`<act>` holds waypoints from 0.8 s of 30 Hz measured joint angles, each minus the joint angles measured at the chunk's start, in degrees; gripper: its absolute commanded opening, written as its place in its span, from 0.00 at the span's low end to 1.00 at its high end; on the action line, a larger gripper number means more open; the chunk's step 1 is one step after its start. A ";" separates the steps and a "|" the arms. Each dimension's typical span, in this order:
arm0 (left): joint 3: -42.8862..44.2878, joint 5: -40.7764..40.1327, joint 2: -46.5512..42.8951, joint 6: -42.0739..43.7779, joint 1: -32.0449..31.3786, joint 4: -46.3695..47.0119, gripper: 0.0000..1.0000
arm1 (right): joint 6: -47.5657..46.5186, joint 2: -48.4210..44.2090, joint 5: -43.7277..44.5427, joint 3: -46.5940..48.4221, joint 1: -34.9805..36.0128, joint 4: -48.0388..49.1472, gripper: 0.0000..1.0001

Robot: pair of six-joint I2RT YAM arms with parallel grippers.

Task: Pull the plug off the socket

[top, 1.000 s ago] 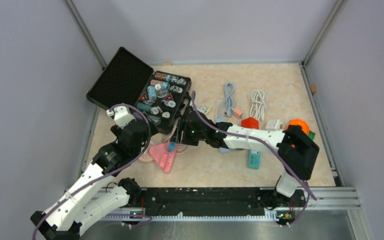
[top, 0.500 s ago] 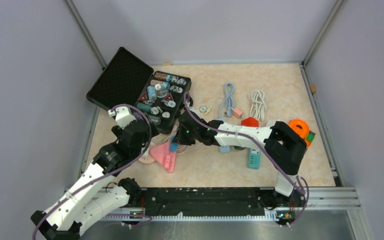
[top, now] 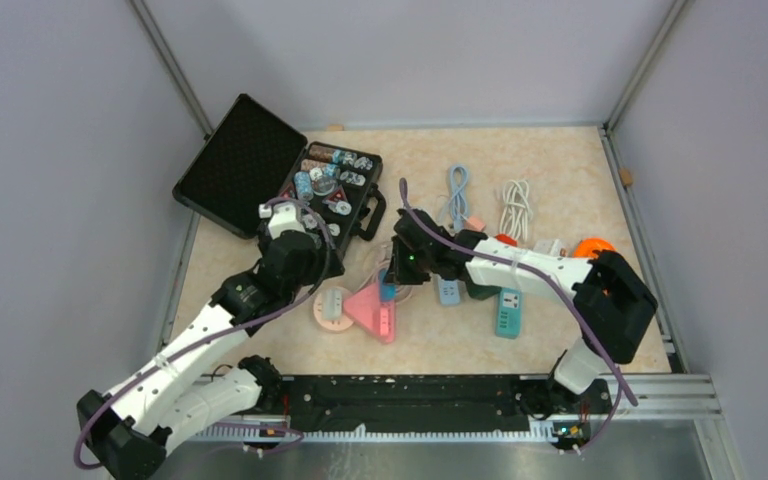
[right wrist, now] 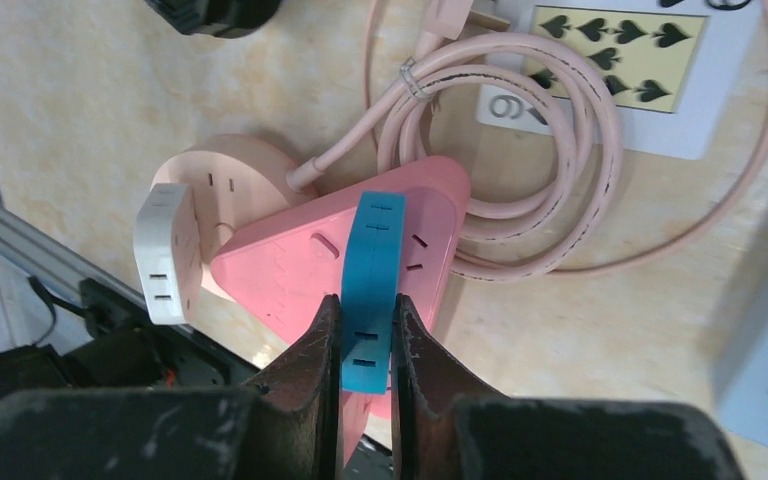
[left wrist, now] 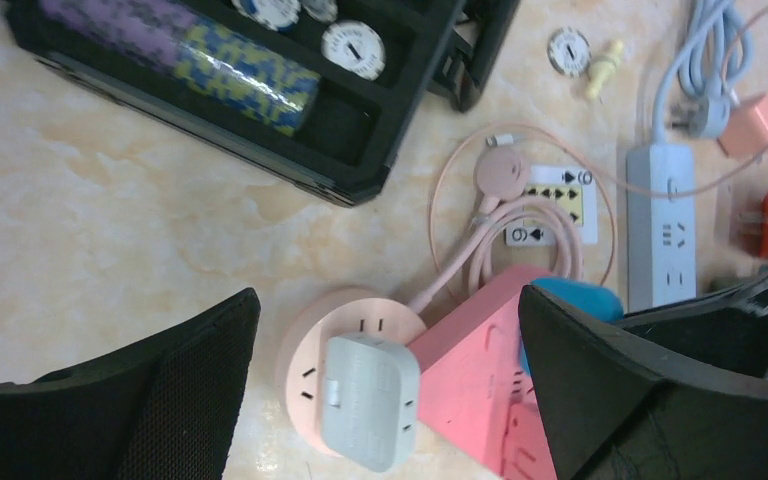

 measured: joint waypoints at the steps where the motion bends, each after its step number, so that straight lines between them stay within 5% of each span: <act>1: -0.07 1.90 0.98 0.50 0.00 0.55 0.99 | -1.36 -0.83 -0.44 -0.42 -0.70 -0.83 0.01; 5: -0.39 8.68 4.44 2.14 0.07 2.23 0.99 | -6.19 -2.62 -2.32 -1.27 -2.47 -3.32 0.11; 10: -0.57 15.91 9.44 3.32 0.15 3.85 0.99 | -10.34 -2.86 -4.50 -1.49 -2.91 -3.63 0.39; 13: -0.59 18.95 12.94 3.54 0.39 4.04 0.99 | -12.26 -2.84 -4.79 -1.53 -3.08 -4.31 0.48; 17: -0.59 21.86 17.22 3.98 0.83 4.02 0.99 | -13.16 -2.80 -4.59 -1.53 -3.08 -4.26 0.47; 24: -0.59 25.16 21.44 6.45 0.87 5.46 0.91 | -13.42 -2.16 -4.85 -1.53 -3.08 -3.04 0.32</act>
